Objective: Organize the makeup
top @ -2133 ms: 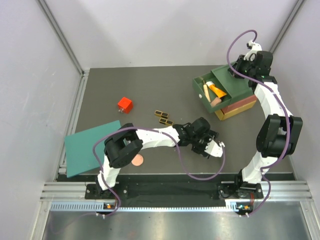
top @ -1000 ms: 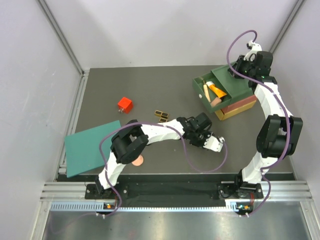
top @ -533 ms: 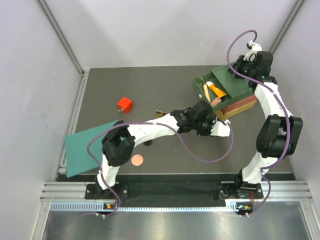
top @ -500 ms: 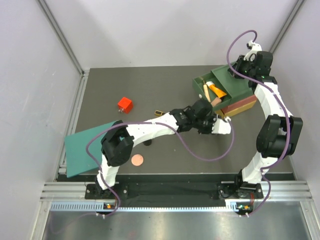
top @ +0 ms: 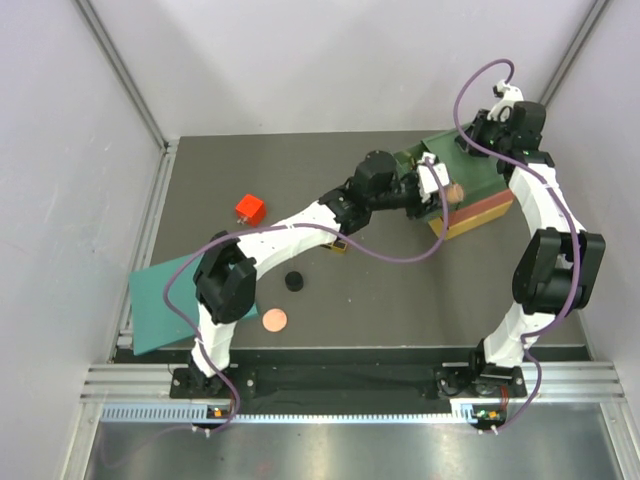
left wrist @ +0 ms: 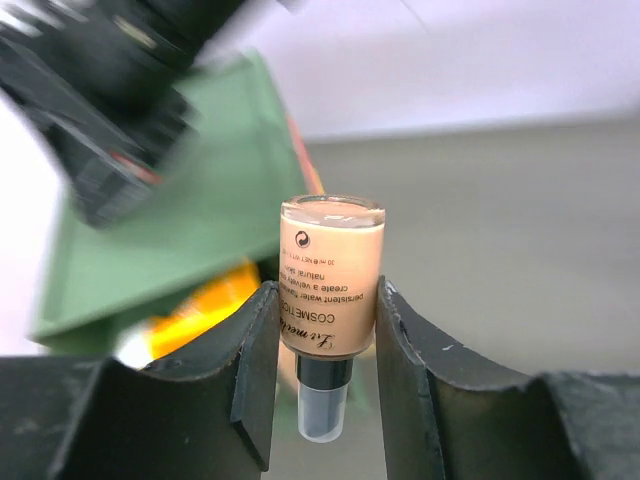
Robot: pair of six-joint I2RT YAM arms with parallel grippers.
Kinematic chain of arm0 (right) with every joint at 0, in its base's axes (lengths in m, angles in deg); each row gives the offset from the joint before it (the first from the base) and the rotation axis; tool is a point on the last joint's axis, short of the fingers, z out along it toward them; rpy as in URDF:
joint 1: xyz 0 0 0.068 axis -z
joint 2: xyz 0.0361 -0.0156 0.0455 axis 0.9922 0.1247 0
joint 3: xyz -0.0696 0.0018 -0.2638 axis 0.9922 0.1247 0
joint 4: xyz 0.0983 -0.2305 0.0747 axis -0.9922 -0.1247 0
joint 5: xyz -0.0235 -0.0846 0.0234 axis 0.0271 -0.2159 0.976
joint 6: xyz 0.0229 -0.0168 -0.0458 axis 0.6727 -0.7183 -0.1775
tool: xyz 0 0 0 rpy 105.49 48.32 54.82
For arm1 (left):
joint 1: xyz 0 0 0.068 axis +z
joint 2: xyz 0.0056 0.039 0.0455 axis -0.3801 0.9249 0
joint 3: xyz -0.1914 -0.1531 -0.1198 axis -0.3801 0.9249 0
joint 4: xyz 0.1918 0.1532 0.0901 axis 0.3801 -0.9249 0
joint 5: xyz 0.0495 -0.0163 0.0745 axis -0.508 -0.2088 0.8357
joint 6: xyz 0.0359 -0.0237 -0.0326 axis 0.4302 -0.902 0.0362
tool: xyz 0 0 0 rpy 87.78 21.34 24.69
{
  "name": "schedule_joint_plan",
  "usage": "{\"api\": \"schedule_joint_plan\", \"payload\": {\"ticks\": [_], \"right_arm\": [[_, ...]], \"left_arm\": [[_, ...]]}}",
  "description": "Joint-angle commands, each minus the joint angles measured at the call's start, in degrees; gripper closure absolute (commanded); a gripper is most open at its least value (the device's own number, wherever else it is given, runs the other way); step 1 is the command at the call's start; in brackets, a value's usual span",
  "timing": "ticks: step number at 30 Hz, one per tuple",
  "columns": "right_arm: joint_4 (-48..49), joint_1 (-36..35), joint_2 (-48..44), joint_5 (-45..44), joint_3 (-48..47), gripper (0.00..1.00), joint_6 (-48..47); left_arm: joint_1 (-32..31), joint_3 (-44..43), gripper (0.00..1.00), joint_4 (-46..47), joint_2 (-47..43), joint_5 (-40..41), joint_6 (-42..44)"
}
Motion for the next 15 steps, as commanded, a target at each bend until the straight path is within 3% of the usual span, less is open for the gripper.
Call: {"api": "schedule_joint_plan", "payload": {"ticks": [1,10,15], "right_arm": [[-20.70,-0.38,5.91,-1.29,4.74,0.87,-1.15],[-20.70,-0.38,6.17,-1.20,4.83,0.87,-1.24],[-20.87,-0.38,6.35,-1.03,4.47,0.87,-1.15]], "left_arm": [[2.35,-7.16,1.00,12.35,1.92,-0.48,-6.15],[3.14,-11.21,1.00,11.30,4.83,1.45,-4.92],[3.76,-11.30,1.00,7.00,6.15,0.40,2.19]]}}
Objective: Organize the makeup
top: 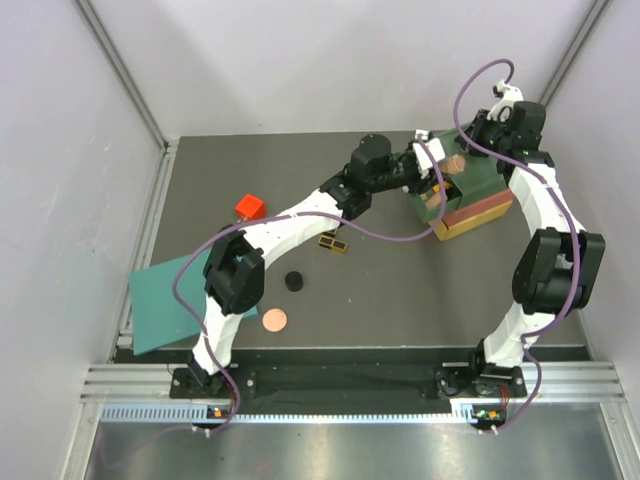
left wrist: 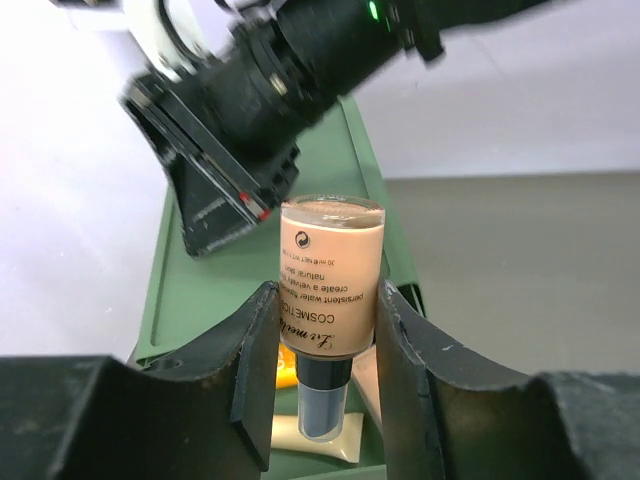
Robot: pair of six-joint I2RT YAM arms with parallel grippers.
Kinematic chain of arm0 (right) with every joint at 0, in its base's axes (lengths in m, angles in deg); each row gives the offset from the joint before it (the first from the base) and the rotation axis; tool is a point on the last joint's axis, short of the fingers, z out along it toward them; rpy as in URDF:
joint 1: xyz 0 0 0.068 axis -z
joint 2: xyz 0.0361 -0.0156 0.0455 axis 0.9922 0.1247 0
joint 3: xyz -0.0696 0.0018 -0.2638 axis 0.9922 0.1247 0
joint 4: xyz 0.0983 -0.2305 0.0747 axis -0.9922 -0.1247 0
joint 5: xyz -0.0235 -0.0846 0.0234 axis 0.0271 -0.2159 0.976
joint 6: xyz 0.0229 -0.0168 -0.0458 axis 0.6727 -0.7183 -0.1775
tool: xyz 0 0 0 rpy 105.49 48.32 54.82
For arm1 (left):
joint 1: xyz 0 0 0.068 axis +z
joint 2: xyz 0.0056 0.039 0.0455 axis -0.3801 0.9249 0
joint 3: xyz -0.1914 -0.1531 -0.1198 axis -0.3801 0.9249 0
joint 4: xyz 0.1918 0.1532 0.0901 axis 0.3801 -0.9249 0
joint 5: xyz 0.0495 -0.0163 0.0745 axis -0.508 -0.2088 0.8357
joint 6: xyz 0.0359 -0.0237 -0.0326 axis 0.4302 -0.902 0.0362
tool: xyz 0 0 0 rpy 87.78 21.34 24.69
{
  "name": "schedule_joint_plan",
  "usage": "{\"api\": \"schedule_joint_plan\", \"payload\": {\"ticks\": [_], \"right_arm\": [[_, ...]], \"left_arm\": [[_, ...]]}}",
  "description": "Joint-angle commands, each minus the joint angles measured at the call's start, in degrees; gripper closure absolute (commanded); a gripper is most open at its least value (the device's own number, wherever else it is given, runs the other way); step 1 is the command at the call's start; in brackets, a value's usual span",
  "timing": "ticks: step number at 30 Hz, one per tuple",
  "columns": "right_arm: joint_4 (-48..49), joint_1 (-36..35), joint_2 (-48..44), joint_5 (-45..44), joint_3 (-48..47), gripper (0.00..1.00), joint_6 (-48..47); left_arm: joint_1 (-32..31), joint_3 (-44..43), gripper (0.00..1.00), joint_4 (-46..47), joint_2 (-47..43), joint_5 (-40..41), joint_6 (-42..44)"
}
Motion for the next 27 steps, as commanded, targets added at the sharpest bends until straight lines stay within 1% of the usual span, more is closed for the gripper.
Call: {"api": "schedule_joint_plan", "payload": {"ticks": [1,2,5,7,8,9,10,11,14,17,20,24,27], "right_arm": [[-20.92,-0.40,6.43,-1.13,4.58,0.87,-1.17],[-20.83,-0.40,6.43,-1.05,4.50,0.87,-1.17],[-20.83,-0.40,6.26,-1.05,4.50,0.87,-1.26],[-20.92,-0.40,6.26,-1.05,4.58,0.86,-1.17],[-20.92,-0.40,6.17,-1.05,4.58,0.86,-1.17],[-21.01,-0.31,6.17,-1.13,4.58,0.86,-1.26],[-21.01,-0.31,6.17,-1.13,4.58,0.86,-1.26],[-20.92,-0.31,6.17,-1.13,4.58,0.86,-1.26],[-20.92,-0.31,6.17,-1.14,4.67,0.86,-1.26],[-21.09,-0.31,6.43,-1.14,4.50,0.86,-1.26],[-21.10,-0.31,6.52,-1.14,4.32,0.86,-1.26],[-21.18,-0.31,6.78,-1.13,4.32,0.86,-1.35],[-21.18,-0.31,6.87,-1.13,4.32,0.86,-1.26]], "left_arm": [[0.50,-2.08,1.00,-1.05,0.84,-0.70,7.14],[0.50,-1.47,1.00,-1.58,1.01,-0.70,10.46],[0.50,0.29,1.00,-1.68,1.10,1.67,14.87],[0.50,0.82,0.97,-1.59,1.19,3.08,16.46],[0.50,1.09,0.91,-2.28,1.19,3.35,18.56],[0.59,1.00,0.79,-2.64,1.28,3.52,19.10],[0.59,0.91,0.61,-2.90,1.28,3.52,20.24],[0.68,1.00,0.54,-2.82,1.19,3.70,20.51],[0.59,1.88,0.43,-1.42,1.01,5.10,20.69],[0.59,2.06,0.37,-0.10,1.01,6.33,20.86],[0.59,1.88,0.34,0.96,0.93,7.74,21.22],[0.94,1.62,0.34,2.54,0.05,9.32,21.13],[1.64,1.53,0.34,3.25,-1.44,10.12,19.20]]}}
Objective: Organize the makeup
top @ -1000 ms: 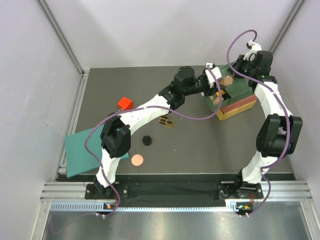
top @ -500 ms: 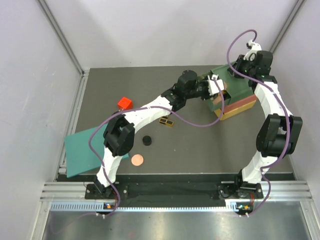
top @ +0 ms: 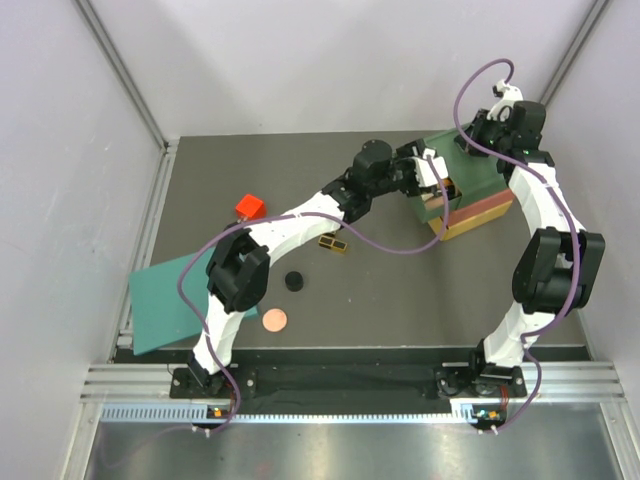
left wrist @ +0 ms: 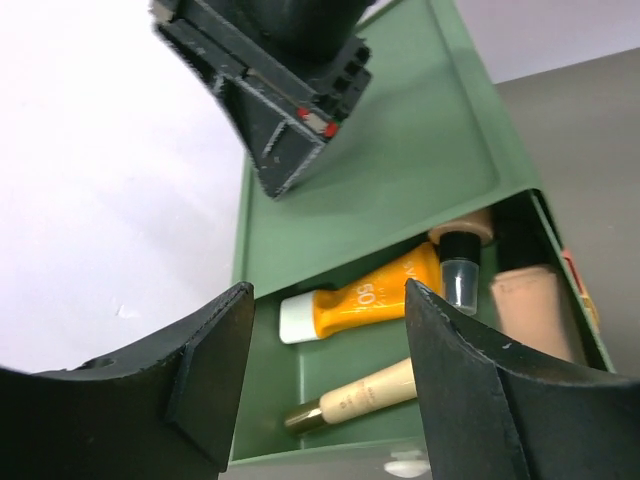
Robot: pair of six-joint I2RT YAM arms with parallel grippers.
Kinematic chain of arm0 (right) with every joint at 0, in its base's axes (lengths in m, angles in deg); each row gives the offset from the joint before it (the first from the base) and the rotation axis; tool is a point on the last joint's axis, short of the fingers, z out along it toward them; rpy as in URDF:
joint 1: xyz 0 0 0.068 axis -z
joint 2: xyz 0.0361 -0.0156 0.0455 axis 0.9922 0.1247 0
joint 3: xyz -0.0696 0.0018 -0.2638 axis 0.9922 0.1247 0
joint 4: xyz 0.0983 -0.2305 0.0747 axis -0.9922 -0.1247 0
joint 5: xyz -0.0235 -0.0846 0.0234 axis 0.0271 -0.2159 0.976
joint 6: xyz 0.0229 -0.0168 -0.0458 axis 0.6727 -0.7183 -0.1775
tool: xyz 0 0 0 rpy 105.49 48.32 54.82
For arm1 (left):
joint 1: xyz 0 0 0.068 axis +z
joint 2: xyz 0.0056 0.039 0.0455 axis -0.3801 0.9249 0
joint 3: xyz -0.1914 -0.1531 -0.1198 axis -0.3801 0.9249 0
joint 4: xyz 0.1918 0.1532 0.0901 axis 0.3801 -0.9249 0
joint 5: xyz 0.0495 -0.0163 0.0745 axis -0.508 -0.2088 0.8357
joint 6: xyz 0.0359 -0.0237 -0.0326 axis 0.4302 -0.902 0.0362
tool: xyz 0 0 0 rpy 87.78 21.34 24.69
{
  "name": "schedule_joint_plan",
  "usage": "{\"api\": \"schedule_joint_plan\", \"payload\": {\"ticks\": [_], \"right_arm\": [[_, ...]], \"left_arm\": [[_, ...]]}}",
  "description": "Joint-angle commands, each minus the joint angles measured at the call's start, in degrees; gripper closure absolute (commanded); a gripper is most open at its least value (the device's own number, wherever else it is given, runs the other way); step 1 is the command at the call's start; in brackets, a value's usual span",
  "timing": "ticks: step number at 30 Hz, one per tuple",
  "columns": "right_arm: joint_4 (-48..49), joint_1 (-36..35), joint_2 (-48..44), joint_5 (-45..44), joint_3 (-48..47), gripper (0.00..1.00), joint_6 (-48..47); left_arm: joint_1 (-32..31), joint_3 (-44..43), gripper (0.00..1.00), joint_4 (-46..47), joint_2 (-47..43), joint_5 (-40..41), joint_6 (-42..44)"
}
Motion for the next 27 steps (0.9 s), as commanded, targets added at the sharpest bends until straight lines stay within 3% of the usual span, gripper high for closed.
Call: {"api": "schedule_joint_plan", "payload": {"ticks": [1,8,16,27], "right_arm": [[-20.79,-0.33,6.63,-1.51,4.67,0.86,-1.30],[-20.70,-0.33,6.63,-1.51,4.76,0.86,-1.30],[-20.61,-0.33,6.81,-1.51,4.84,0.86,-1.22],[-20.61,-0.33,6.81,-1.42,4.85,0.85,-1.30]], "left_arm": [[1.42,-0.24,0.34,5.06,-3.76,1.77,-3.42],[6.60,9.76,0.35,10.68,-12.01,-3.06,-18.02],[8.11,25.14,0.37,11.13,-19.76,-7.19,-21.80],[8.11,31.40,0.36,17.01,-18.19,-12.03,-28.31]]}}
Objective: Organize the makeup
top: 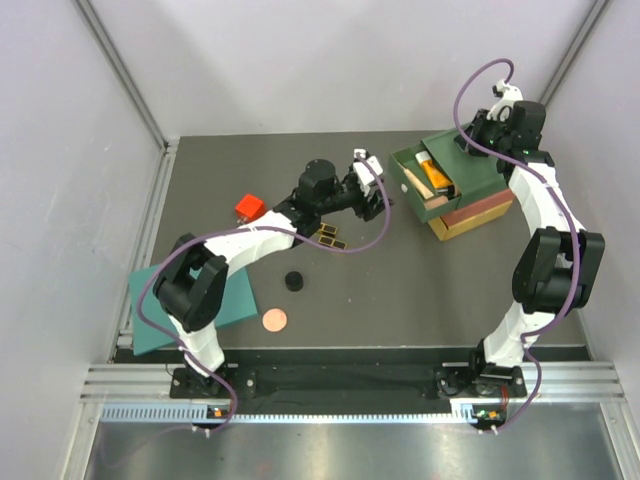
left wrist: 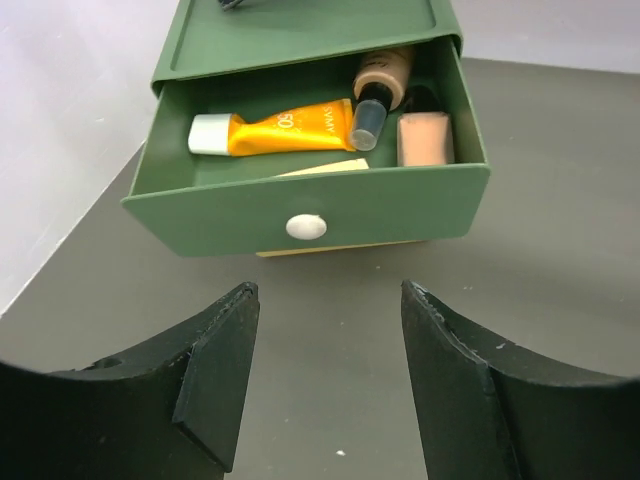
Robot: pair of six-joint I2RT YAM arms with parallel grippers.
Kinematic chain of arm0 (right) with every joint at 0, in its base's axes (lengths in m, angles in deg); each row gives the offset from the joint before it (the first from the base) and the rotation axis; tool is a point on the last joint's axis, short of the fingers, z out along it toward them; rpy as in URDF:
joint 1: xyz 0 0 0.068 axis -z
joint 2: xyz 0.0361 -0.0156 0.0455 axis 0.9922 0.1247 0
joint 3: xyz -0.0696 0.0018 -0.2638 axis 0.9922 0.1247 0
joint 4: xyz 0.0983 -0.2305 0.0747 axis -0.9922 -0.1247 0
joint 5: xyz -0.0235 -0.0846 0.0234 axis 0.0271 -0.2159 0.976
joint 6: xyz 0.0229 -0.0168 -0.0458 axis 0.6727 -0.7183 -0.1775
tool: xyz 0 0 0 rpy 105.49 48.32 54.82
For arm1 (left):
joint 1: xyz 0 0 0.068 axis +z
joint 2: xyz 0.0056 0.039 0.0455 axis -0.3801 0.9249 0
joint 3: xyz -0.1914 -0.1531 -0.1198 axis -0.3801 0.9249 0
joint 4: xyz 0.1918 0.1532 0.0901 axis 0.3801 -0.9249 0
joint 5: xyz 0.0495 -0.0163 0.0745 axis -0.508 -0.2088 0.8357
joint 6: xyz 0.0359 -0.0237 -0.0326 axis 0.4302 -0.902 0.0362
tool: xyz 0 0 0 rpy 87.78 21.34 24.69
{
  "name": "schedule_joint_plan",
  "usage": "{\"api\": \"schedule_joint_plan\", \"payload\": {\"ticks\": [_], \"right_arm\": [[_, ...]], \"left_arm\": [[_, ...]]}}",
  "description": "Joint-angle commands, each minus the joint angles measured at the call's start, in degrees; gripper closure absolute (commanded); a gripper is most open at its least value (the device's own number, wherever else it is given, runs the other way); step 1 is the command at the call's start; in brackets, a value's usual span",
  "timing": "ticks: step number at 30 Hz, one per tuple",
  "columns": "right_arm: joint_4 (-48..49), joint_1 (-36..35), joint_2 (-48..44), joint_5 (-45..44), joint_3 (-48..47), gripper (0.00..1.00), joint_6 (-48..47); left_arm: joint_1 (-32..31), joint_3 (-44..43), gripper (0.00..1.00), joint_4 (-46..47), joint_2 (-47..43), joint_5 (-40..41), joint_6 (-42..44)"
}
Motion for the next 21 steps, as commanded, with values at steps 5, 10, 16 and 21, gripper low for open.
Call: {"api": "schedule_joint_plan", "payload": {"ticks": [5,10,16,21], "right_arm": [[-20.63,-0.35,6.35,-1.64,5.31,0.85,-1.22],[-20.46,-0.35,5.82,-1.81,5.57,0.85,-1.22],[-20.46,-0.09,6.00,-1.73,5.48,0.85,-1.30],[-20.46,-0.09,6.35,-1.37,5.48,0.85,-1.30]], "left_arm": [[0.06,-3.80,0.36,8.65,4.83,-4.63,-4.08],[-0.37,-8.73,0.36,8.48,9.48,-6.39,-4.52],[-0.55,-12.33,0.36,10.14,13.61,-7.26,-6.18],[-1.34,-17.95,0.35,9.54,17.57,-8.32,-6.80]]}}
